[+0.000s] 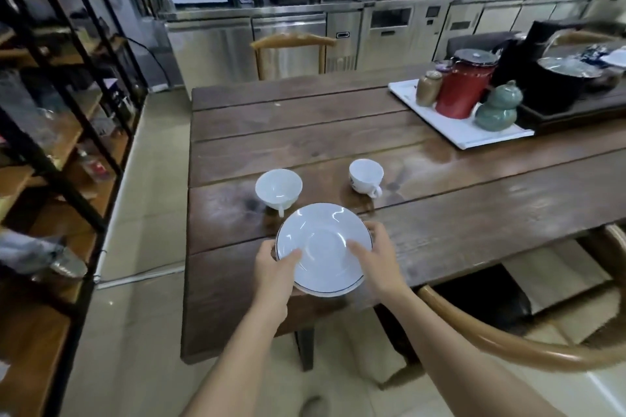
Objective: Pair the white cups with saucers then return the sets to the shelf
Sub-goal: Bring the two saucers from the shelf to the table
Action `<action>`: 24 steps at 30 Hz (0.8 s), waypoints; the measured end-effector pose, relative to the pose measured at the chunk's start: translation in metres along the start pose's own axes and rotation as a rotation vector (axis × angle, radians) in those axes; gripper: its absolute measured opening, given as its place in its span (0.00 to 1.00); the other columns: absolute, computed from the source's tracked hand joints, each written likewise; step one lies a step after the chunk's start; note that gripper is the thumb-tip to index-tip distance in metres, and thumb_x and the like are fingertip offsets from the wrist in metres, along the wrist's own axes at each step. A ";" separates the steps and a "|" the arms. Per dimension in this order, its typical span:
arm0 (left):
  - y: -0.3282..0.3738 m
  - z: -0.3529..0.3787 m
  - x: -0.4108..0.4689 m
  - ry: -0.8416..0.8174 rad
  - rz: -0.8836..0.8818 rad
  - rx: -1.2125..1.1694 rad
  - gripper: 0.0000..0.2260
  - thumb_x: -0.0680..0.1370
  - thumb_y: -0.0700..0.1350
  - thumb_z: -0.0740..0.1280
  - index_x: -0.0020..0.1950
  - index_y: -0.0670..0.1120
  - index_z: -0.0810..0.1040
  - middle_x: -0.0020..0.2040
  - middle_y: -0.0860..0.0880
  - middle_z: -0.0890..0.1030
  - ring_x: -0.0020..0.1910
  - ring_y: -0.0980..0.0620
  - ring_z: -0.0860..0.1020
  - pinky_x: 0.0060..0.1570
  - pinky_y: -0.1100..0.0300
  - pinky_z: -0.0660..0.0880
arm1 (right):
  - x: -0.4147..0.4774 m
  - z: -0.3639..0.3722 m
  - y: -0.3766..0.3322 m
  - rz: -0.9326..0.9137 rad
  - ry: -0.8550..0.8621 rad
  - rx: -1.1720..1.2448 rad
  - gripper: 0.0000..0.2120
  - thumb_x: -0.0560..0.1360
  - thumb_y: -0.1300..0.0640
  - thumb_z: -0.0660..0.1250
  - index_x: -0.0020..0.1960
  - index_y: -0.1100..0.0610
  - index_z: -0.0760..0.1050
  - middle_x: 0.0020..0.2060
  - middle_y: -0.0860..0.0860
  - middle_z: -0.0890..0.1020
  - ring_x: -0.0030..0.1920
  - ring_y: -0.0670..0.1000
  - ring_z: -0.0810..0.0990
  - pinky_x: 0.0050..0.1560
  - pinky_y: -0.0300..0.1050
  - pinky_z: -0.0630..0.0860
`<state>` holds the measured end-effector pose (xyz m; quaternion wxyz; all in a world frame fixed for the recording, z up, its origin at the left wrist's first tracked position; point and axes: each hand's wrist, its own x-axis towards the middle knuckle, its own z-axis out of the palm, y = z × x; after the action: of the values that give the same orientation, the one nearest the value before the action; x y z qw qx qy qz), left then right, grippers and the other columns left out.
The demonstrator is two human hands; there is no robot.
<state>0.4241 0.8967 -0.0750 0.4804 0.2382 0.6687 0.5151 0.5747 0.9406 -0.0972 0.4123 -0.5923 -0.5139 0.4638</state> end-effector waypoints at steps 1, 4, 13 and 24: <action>0.002 0.006 0.011 -0.020 -0.014 0.019 0.07 0.75 0.38 0.67 0.51 0.45 0.73 0.45 0.49 0.78 0.43 0.48 0.78 0.33 0.53 0.79 | 0.012 -0.001 0.003 0.017 0.003 -0.005 0.13 0.73 0.63 0.65 0.56 0.55 0.69 0.46 0.43 0.76 0.52 0.52 0.77 0.55 0.50 0.75; 0.005 0.020 0.045 -0.054 -0.059 0.089 0.06 0.75 0.37 0.67 0.51 0.43 0.74 0.45 0.46 0.78 0.41 0.50 0.78 0.28 0.57 0.78 | 0.043 -0.002 0.009 0.106 0.003 -0.036 0.15 0.73 0.62 0.65 0.58 0.55 0.68 0.47 0.46 0.77 0.54 0.54 0.78 0.55 0.53 0.76; -0.004 0.054 0.105 -0.071 -0.188 0.212 0.09 0.74 0.36 0.64 0.53 0.44 0.74 0.52 0.43 0.79 0.49 0.43 0.79 0.30 0.56 0.78 | 0.094 -0.008 0.029 0.203 -0.078 -0.318 0.18 0.76 0.53 0.63 0.63 0.56 0.65 0.55 0.51 0.78 0.56 0.55 0.77 0.57 0.53 0.73; -0.020 0.062 0.122 0.004 -0.146 0.388 0.07 0.74 0.39 0.66 0.52 0.44 0.77 0.48 0.47 0.81 0.49 0.45 0.79 0.47 0.49 0.80 | 0.118 -0.009 0.034 0.160 -0.141 -0.442 0.17 0.75 0.55 0.65 0.62 0.58 0.70 0.57 0.53 0.79 0.58 0.55 0.77 0.57 0.50 0.72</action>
<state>0.4313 1.0175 -0.1425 0.4602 0.2763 0.7717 0.3411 0.5958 1.0531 -0.1430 0.1981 -0.6731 -0.5817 0.4115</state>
